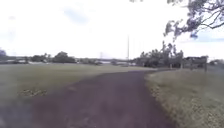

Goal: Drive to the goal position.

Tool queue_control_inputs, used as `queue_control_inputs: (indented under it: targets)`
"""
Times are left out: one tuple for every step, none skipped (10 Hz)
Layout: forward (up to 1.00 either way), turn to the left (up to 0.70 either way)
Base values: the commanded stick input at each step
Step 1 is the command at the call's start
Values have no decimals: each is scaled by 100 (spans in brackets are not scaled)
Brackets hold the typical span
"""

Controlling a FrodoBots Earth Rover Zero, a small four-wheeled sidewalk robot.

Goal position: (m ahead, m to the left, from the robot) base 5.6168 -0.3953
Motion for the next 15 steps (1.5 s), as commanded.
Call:
queue_control_inputs:
  targets:
    - [50,-36]
    - [50,-50]
    - [50,-50]
    - [50,-50]
    - [50,-50]
    - [50,0]
    - [50,0]
    - [50,0]
    - [50,0]
    - [50,0]
    - [50,0]
    - [50,0]
    - [50,0]
    - [50,0]
    - [50,0]
